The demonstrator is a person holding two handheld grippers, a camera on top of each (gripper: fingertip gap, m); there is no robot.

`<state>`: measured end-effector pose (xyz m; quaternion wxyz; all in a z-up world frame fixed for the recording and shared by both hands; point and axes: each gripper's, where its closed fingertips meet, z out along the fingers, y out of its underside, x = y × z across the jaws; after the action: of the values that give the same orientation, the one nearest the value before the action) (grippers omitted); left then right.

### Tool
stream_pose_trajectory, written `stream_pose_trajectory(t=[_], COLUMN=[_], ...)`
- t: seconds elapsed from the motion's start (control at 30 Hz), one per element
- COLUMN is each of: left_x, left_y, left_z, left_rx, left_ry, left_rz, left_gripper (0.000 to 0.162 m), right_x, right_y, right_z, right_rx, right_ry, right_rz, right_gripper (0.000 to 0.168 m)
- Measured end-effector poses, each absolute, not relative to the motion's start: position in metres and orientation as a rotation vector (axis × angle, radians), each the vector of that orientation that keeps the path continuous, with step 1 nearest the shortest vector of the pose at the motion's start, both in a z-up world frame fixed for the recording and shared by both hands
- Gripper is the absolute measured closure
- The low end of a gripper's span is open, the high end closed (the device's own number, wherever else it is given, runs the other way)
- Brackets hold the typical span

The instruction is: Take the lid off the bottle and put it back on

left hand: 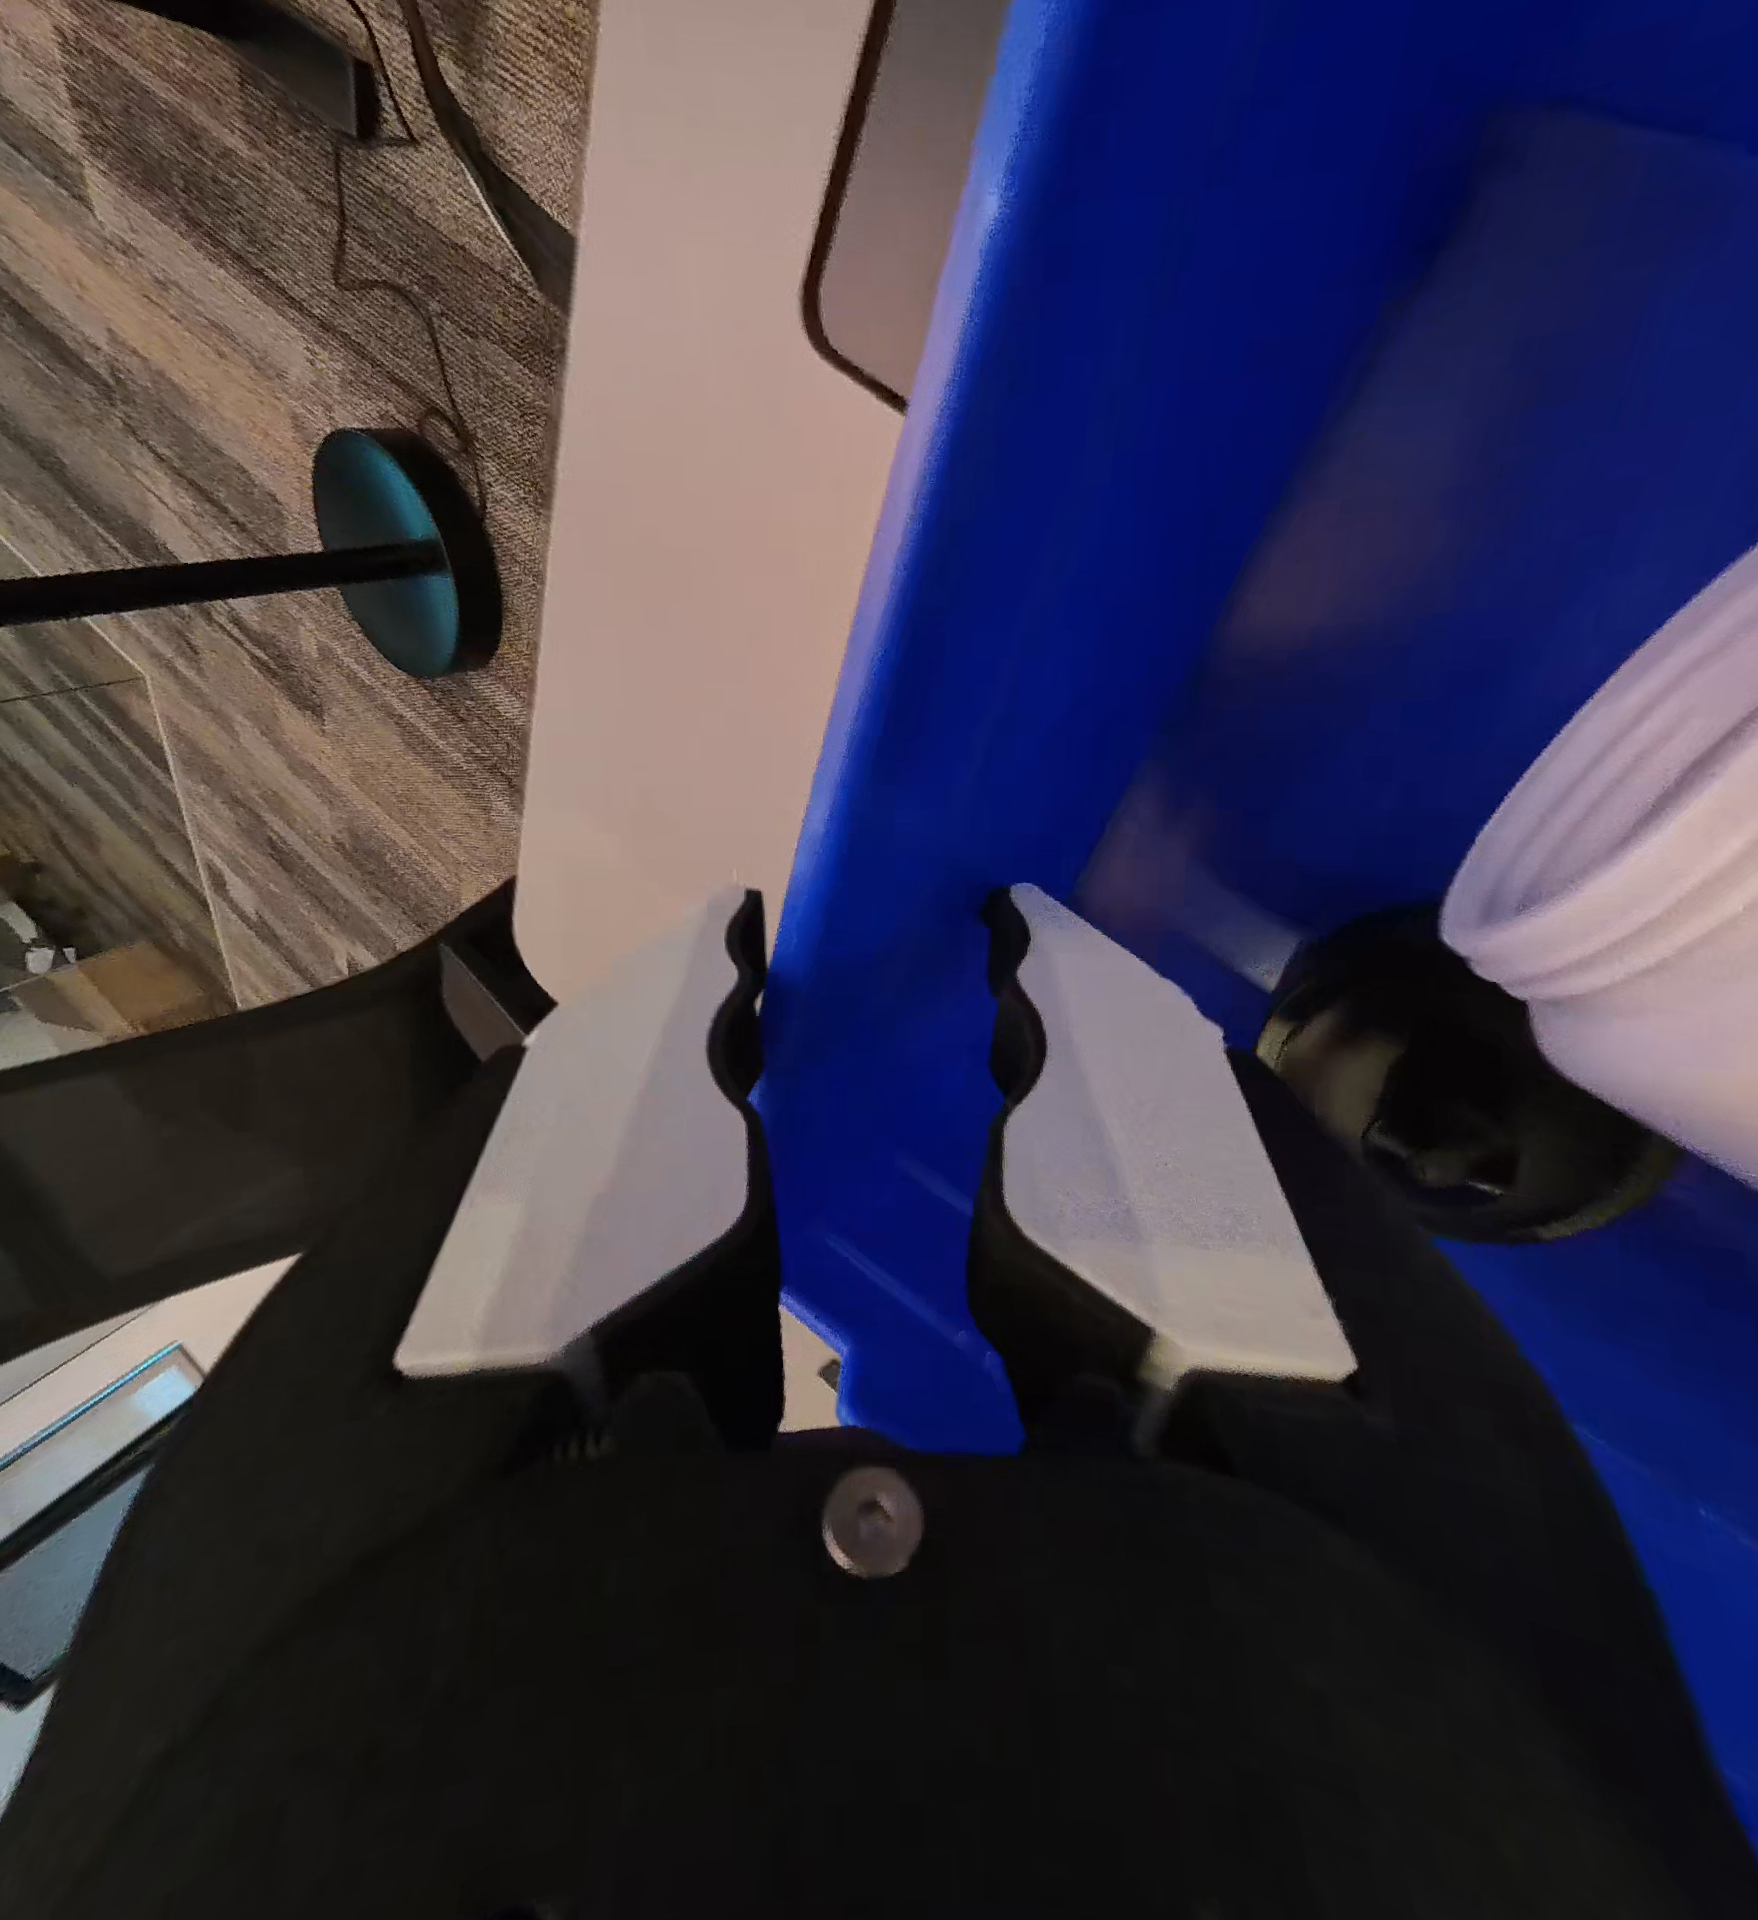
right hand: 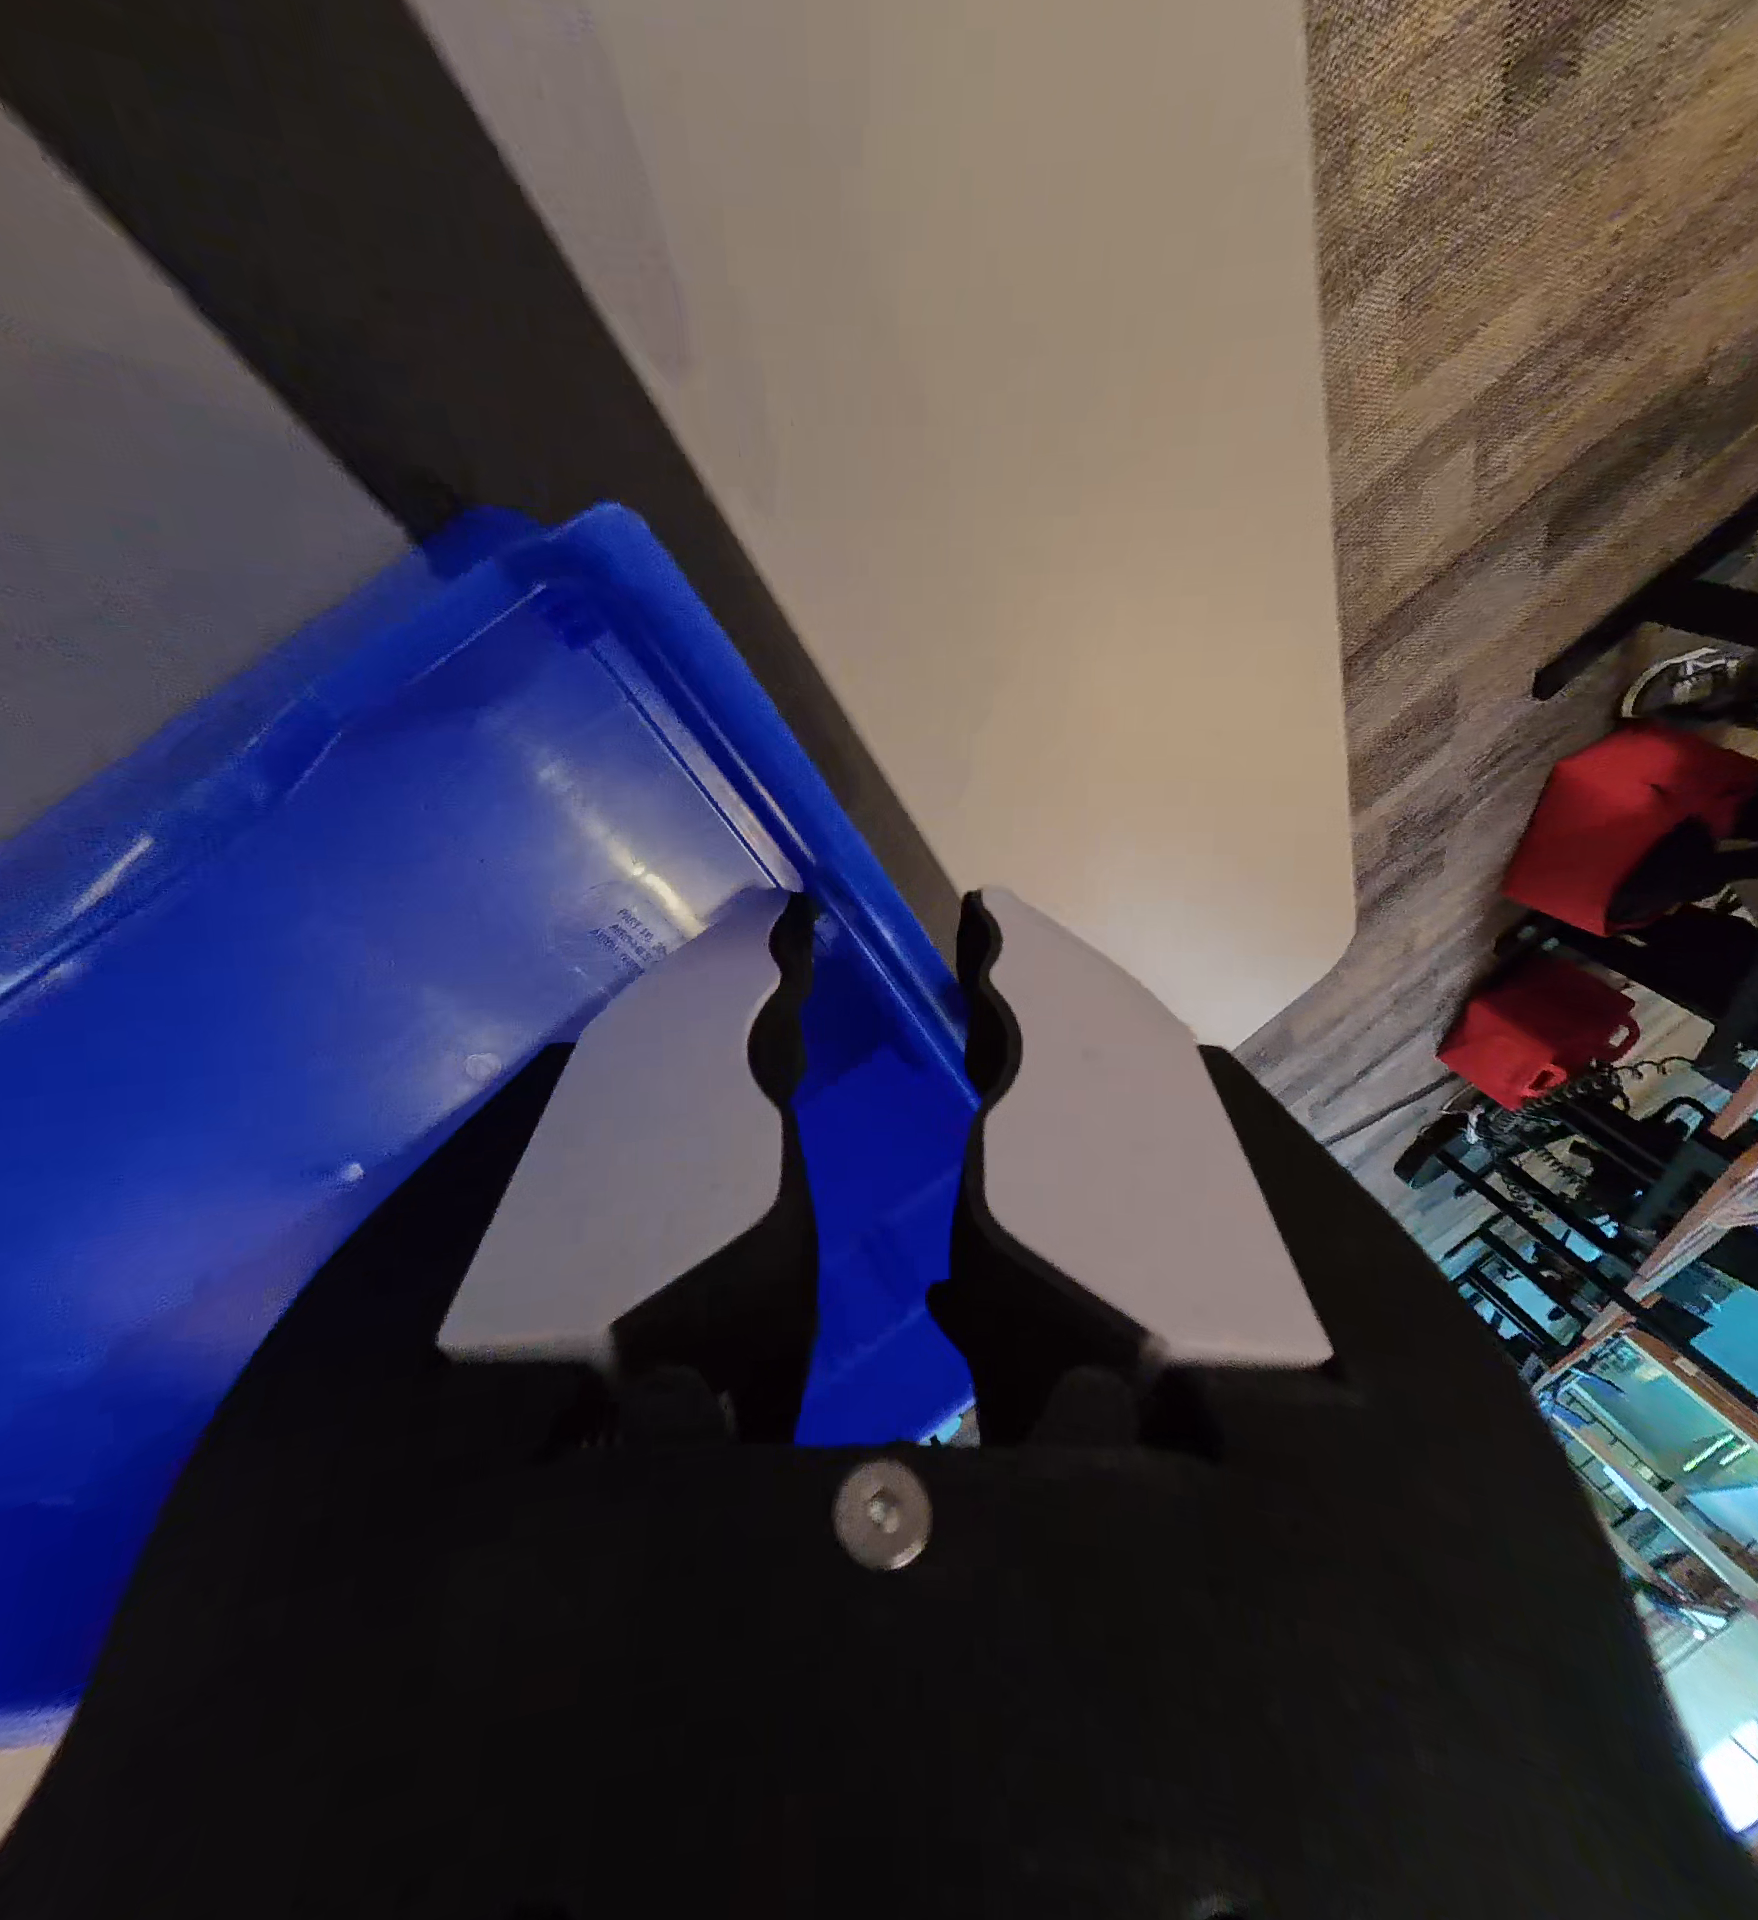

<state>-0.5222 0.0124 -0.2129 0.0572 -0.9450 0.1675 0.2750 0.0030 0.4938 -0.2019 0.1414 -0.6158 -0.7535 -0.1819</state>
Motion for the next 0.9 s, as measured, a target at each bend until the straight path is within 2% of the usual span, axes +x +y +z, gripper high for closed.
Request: stream_pose_trajectory(t=[0.9], left_x=[-0.545], left_y=[0.043], left_z=[-0.212], left_rx=[-2.833], left_ry=[0.46], left_rz=[0.927], left_gripper=[0.113], right_x=[-0.026], right_y=[0.52], right_z=[-0.203], right_rx=[-1.759], right_ry=[-2.058], right_rz=[-0.601], right_gripper=[0.134])
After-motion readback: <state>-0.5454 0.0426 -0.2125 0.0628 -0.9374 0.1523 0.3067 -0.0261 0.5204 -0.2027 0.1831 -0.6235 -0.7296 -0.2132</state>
